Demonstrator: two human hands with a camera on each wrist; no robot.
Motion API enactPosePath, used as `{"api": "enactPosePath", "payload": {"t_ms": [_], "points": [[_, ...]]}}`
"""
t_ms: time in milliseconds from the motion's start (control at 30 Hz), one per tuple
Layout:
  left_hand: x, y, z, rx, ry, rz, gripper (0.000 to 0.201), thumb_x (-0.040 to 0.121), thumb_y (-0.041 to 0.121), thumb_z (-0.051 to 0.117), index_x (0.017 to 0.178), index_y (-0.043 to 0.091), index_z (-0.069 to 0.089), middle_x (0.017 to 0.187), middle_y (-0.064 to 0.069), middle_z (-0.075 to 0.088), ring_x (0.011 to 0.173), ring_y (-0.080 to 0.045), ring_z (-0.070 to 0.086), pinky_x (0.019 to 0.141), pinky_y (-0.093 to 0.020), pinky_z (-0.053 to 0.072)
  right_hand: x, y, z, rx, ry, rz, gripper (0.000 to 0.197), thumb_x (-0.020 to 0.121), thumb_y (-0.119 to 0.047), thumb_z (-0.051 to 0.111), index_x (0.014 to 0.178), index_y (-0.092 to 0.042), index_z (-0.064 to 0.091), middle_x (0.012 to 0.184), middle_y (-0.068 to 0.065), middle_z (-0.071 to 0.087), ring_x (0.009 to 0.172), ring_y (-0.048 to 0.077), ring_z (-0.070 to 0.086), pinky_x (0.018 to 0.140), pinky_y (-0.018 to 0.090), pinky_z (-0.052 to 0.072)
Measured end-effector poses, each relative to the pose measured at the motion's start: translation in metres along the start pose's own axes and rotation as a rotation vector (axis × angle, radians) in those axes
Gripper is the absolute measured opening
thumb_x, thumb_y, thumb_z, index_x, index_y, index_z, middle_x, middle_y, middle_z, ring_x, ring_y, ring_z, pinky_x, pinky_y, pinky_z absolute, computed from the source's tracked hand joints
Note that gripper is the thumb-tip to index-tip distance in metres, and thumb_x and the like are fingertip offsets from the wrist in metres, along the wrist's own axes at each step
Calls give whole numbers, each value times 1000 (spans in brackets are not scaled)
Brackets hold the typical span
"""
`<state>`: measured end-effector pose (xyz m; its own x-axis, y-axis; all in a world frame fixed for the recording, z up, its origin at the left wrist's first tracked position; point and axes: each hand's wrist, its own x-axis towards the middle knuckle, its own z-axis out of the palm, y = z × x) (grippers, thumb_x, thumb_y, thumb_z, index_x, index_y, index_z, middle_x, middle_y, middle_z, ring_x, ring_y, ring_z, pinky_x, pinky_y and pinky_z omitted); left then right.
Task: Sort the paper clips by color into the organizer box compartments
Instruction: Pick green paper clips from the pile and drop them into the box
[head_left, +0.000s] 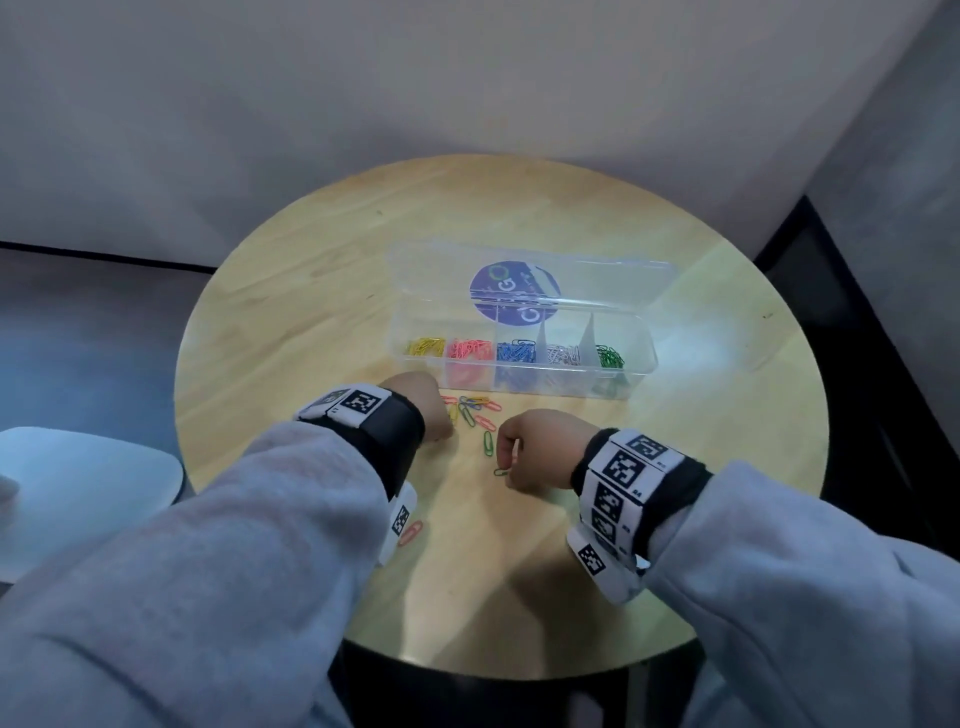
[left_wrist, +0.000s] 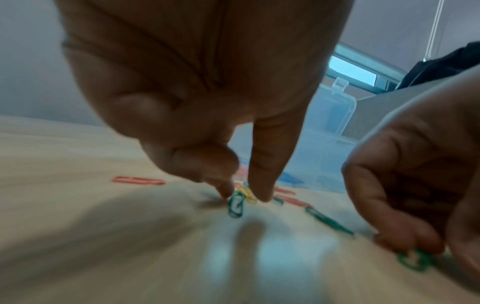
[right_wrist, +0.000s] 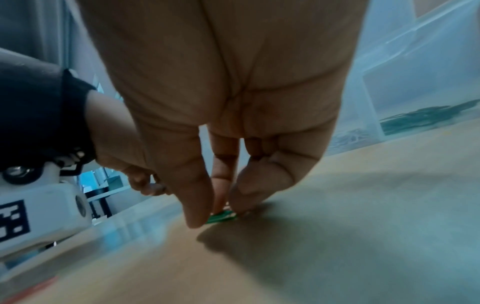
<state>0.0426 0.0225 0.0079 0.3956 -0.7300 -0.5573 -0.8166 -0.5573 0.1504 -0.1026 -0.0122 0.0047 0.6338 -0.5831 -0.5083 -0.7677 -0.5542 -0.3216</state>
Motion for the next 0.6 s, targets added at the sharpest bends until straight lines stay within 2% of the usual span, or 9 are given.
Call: {"api": "enactPosePath", "payload": {"t_ms": [100,167,233,267,367,433,500,533,600], "points": [[7,-1,4,31,0,-18,18,85,20,59,69,13,55,66,-2,54,71,-23,54,47,-22,34,2,1,0,-48,14,-14,9,84,-15,60,83,-21,54,88,-3,54,82,16,49,69,22,36],[10,-3,7,13,-7,-24,21,84,21,60,66,13,53,65,-2,54,70,-23,54,48,-23,35,2,2,1,-59,19,-27,9,84,-15,61,83,-20,53,84,-3,53,82,16,48,66,22,36],[10,-4,7,3,5,-21,13,82,22,62,74,12,59,73,-4,59,71,-22,55,53,-25,38,1,4,3,-14,36,-39,11,82,-15,63,82,-20,53,75,-6,50,80,16,48,57,22,35],[10,-5,7,-4,16,-20,11,81,23,64,79,12,61,78,-4,60,73,-22,55,57,-26,40,0,6,3,17,41,-40,12,81,-15,64,82,-21,54,74,-7,49,80,16,48,57,23,35],[8,-4,6,-3,25,-18,15,80,26,67,84,12,62,80,-4,60,74,-22,55,62,-27,41,-1,8,5,45,23,-51,10,81,-16,66,88,-20,61,74,-9,48,82,14,47,69,21,35],[5,-2,6,17,4,-20,16,82,26,66,82,11,60,75,-4,57,74,-22,54,60,-27,40,-1,7,4,34,7,-58,8,82,-16,65,87,-21,62,76,-8,50,83,15,48,67,20,35],[2,0,4,34,-8,-25,18,82,25,65,73,12,56,67,-2,51,72,-22,52,51,-25,36,-1,7,3,8,-5,-61,6,83,-16,64,87,-20,61,72,-9,49,81,15,48,57,21,35],[0,0,4,31,-9,-26,22,82,24,65,67,13,52,64,-2,48,68,-21,50,47,-24,33,-1,7,3,-1,-8,-60,6,83,-16,63,86,-20,60,69,-11,46,80,15,48,54,19,34],[-3,1,4,-5,-7,-29,28,79,19,63,58,14,45,59,-2,43,56,-19,43,44,-23,28,-2,7,5,-6,1,-62,10,83,-16,64,84,-21,55,70,-11,46,79,15,48,55,18,35]]}}
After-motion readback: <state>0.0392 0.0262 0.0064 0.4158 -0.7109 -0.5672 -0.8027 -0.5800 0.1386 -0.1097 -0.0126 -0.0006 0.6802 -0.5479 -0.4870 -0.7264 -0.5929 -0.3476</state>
